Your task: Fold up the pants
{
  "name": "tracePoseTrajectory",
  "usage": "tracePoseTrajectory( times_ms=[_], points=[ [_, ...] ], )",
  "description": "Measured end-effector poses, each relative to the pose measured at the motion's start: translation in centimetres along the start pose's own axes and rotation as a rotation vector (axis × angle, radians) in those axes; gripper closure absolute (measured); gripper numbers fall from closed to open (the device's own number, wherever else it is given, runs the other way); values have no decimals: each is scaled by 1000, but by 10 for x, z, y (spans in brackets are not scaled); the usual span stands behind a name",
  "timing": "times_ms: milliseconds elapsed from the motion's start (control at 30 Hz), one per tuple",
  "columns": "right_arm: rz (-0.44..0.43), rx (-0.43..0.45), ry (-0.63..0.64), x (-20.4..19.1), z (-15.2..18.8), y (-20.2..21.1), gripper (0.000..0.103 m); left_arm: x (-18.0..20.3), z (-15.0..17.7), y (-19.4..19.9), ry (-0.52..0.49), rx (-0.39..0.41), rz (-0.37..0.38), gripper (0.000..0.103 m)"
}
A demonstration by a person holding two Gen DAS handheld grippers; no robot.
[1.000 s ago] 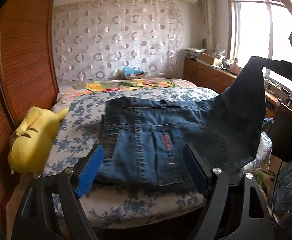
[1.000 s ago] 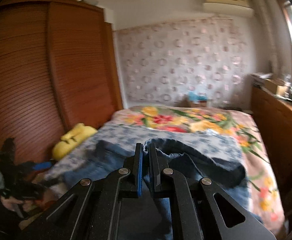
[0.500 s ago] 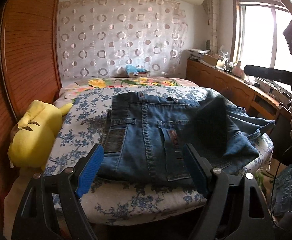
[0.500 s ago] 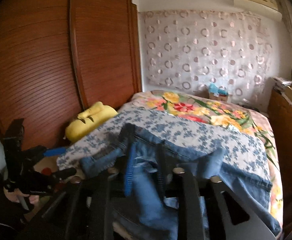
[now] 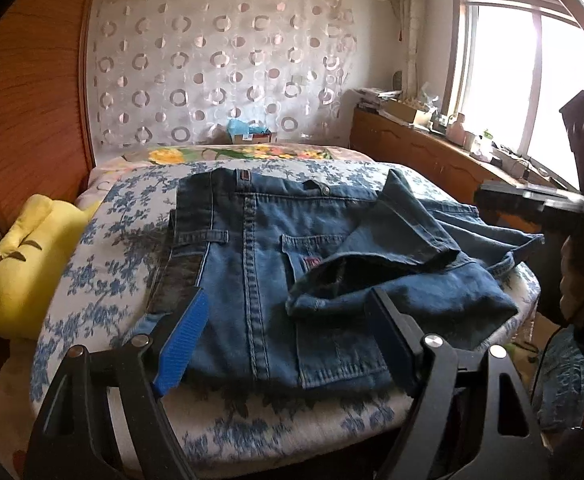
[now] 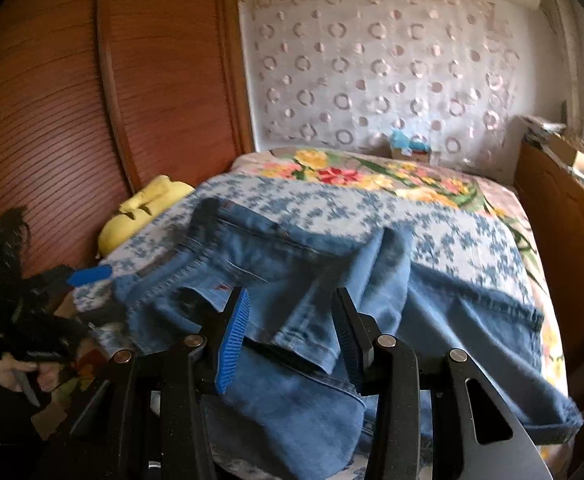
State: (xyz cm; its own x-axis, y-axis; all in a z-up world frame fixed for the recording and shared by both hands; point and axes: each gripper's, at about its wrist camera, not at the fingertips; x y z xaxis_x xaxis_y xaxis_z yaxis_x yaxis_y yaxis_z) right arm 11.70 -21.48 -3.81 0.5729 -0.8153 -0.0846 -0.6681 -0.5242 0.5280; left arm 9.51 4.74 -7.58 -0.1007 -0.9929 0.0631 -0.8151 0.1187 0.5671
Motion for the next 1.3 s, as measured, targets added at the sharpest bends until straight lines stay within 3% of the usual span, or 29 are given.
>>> tracePoseTrajectory(
  times_ms=[100, 433, 500, 733, 800, 867, 933, 1167, 1300],
  points=[
    [-3, -27, -45, 3, 2, -11, 59, 0, -4, -9, -18, -10, 17, 31],
    [-19, -79, -102, 4, -9, -41, 59, 15, -10, -53, -76, -105, 72, 33],
    [-22, -96, -113, 8, -9, -47, 59, 14, -10, -59, -76, -113, 82, 41],
    [-49, -118, -143, 14, -10, -51, 59, 20, -5, -71, -122, -154, 81, 48],
    [-75, -109, -139, 12, -10, -50, 59, 24, -3, -69, -138, -142, 85, 62],
    [-107, -98, -131, 15, -7, -49, 60, 29, -2, -67, -150, -132, 94, 66],
    [-147, -88, -114, 12, -9, -46, 95, 32, -5, -65, -159, -119, 86, 72],
    [-170, 8, -89, 6, -24, -19, 97, 31, -9, -55, -149, -95, 96, 94],
    [-163, 54, -69, 6, -36, 0, 97, 29, -12, -30, -138, -51, 105, 97]
  ],
)
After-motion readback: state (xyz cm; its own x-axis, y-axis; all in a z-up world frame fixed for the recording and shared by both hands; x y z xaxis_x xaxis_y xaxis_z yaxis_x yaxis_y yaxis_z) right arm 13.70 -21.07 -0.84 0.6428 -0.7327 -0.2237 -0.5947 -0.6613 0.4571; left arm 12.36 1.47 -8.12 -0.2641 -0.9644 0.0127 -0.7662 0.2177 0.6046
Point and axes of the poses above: each gripper's, at about its wrist camera, not at the fingertips, and y roughly against the way its jaws point, x to its right, z to its underside, and after that the axes turned 3 degrees about -z, right-handed
